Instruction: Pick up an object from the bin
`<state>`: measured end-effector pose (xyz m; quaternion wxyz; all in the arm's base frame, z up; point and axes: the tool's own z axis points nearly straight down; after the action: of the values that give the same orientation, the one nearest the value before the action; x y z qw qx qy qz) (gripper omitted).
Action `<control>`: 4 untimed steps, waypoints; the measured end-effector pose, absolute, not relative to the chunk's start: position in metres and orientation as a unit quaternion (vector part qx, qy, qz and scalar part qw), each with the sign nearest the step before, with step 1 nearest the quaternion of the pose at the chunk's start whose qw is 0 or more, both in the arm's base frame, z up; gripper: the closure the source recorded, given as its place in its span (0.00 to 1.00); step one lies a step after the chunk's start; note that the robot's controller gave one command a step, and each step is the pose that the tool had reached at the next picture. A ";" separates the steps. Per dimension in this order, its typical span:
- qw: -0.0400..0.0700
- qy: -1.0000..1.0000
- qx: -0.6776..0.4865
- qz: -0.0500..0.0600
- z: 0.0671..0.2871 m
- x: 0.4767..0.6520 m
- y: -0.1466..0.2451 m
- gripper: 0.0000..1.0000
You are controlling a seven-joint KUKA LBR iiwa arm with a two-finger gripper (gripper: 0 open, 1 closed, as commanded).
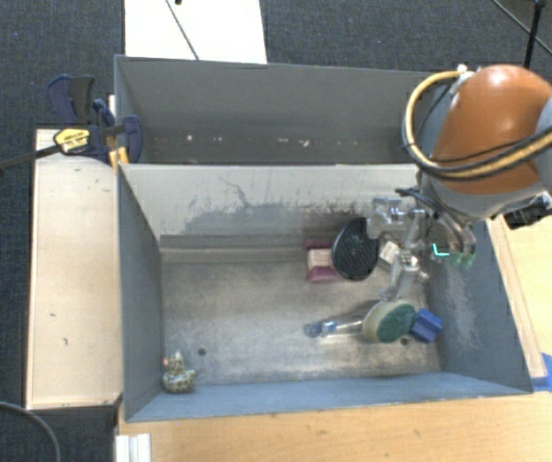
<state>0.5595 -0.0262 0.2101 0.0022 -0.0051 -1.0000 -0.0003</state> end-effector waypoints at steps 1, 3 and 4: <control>-0.009 -0.987 0.158 0.003 0.108 0.532 -0.064 0.00; -0.003 -0.993 0.121 0.001 0.096 0.525 -0.068 1.00; -0.001 -0.993 0.122 0.000 0.094 0.524 -0.067 0.00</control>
Offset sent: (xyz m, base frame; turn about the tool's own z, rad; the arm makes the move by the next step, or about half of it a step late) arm -0.0374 -0.0403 -0.1240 -0.3402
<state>0.5240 -0.0669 0.0943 -0.0014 0.1216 -0.9926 0.0002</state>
